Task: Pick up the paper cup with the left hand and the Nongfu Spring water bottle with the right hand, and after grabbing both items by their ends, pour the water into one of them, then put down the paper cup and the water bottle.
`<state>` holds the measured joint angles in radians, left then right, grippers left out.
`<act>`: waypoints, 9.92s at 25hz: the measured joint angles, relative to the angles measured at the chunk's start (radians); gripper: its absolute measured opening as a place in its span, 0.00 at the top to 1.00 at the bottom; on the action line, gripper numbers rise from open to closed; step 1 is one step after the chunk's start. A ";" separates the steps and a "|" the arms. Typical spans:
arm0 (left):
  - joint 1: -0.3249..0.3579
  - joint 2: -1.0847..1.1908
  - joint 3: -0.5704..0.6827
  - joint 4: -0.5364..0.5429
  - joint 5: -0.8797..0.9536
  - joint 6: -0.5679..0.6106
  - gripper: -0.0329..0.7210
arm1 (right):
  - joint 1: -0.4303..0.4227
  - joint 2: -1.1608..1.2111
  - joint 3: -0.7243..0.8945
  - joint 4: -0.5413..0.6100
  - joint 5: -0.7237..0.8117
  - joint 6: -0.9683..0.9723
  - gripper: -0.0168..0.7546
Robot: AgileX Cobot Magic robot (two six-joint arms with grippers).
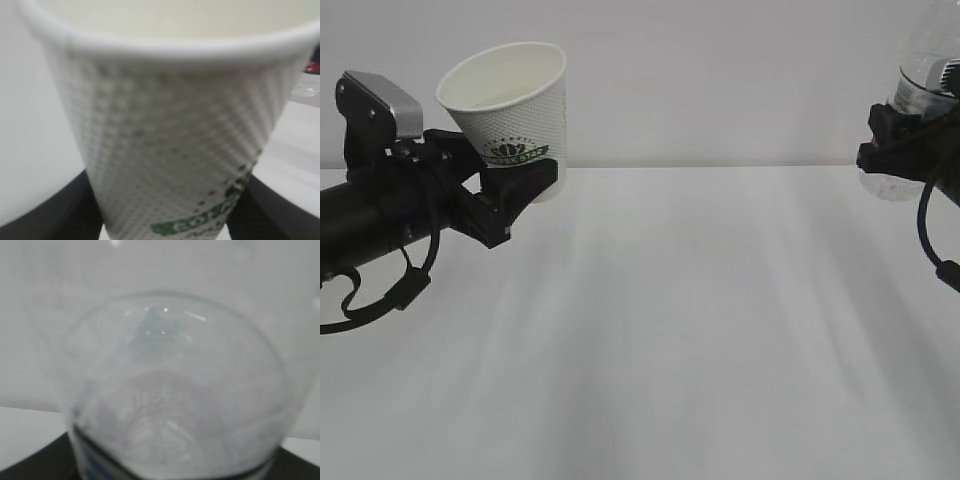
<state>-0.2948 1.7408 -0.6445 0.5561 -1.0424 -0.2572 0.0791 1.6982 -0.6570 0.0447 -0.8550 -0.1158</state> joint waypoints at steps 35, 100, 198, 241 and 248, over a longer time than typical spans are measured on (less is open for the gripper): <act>0.221 0.002 0.000 -0.257 0.065 0.126 0.34 | 0.000 0.000 0.000 0.000 0.000 0.000 0.46; 0.304 0.494 -0.298 -0.478 -0.025 0.127 0.35 | 0.000 0.000 0.000 0.000 0.025 -0.002 0.46; 0.317 0.128 0.143 -0.439 -0.100 0.155 0.18 | 0.000 0.134 -0.009 -0.060 -0.139 -0.002 0.46; 0.317 0.128 0.143 -0.425 -0.100 0.155 0.19 | 0.000 0.569 -0.407 -0.026 -0.099 -0.002 0.47; 0.317 0.128 0.143 -0.425 -0.100 0.155 0.19 | 0.000 0.587 -0.408 -0.026 -0.115 -0.002 0.47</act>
<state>0.0224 1.8685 -0.5014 0.1312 -1.1422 -0.1026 0.0791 2.2849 -1.0646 0.0182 -0.9696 -0.1174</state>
